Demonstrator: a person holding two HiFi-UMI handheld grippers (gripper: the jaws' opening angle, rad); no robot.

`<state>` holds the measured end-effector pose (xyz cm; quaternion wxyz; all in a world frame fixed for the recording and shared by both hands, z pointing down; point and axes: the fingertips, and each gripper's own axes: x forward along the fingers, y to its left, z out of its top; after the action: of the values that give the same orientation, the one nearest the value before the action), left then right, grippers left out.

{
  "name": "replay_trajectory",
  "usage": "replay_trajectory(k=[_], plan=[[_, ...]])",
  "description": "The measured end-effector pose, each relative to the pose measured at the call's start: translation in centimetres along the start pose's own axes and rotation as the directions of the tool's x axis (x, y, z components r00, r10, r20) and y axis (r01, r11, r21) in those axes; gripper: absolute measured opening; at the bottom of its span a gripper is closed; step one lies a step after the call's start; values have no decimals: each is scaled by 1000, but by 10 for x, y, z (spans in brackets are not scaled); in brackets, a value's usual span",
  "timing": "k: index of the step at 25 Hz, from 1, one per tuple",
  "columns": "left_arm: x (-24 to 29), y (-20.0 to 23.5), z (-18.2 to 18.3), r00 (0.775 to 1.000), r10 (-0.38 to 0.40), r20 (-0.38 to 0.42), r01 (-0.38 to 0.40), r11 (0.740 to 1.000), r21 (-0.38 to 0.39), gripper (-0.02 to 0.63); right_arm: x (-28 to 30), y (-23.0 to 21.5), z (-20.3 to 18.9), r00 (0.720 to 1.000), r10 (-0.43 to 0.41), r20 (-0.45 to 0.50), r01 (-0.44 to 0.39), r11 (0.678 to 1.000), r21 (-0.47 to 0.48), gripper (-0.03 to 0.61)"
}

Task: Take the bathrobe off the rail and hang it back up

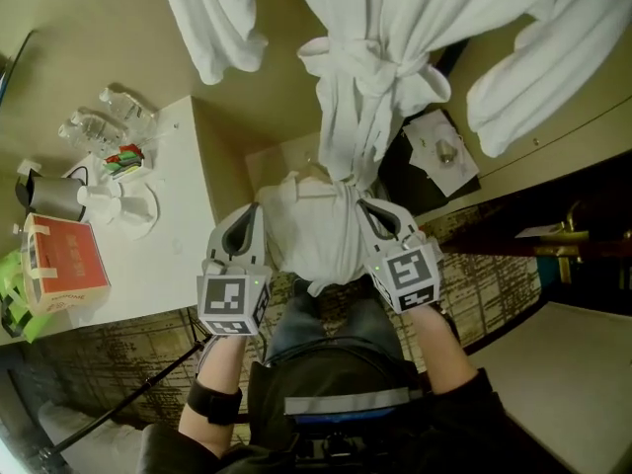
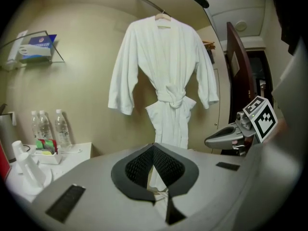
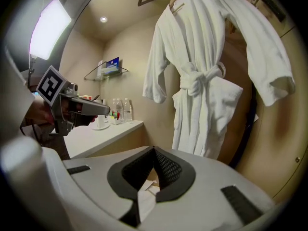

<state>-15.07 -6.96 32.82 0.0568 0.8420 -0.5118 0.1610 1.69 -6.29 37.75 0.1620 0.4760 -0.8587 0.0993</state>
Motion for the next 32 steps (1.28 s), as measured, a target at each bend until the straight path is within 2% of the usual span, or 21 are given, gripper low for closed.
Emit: replay_trajectory(k=[3, 8, 12, 15, 20, 27, 32], plan=[[6, -12, -10, 999, 37, -20, -38, 999, -16, 0, 2, -4, -10, 998, 62, -25, -63, 998, -21, 23], [22, -55, -1, 993, 99, -63, -102, 994, -46, 0, -5, -23, -24, 985, 167, -33, -168, 986, -9, 23], [27, -62, -22, 985, 149, -90, -149, 989, 10, 0, 2, -14, -37, 967, 254, -23, -254, 967, -11, 23], [28, -69, -23, 979, 168, -113, -170, 986, -6, 0, 14, 1, -54, 956, 289, -43, -290, 957, -30, 23], [39, -66, -64, 981, 120, -152, -118, 993, 27, 0, 34, 11, -79, 960, 262, -97, -267, 962, -50, 23], [81, -60, -117, 975, 55, -214, -57, 998, -4, 0, 79, 3, -117, 974, 183, -136, -191, 981, -45, 23], [117, -50, -160, 966, 82, -245, -90, 996, -25, 0, 120, -7, -142, 979, 135, -151, -142, 989, -35, 23]])
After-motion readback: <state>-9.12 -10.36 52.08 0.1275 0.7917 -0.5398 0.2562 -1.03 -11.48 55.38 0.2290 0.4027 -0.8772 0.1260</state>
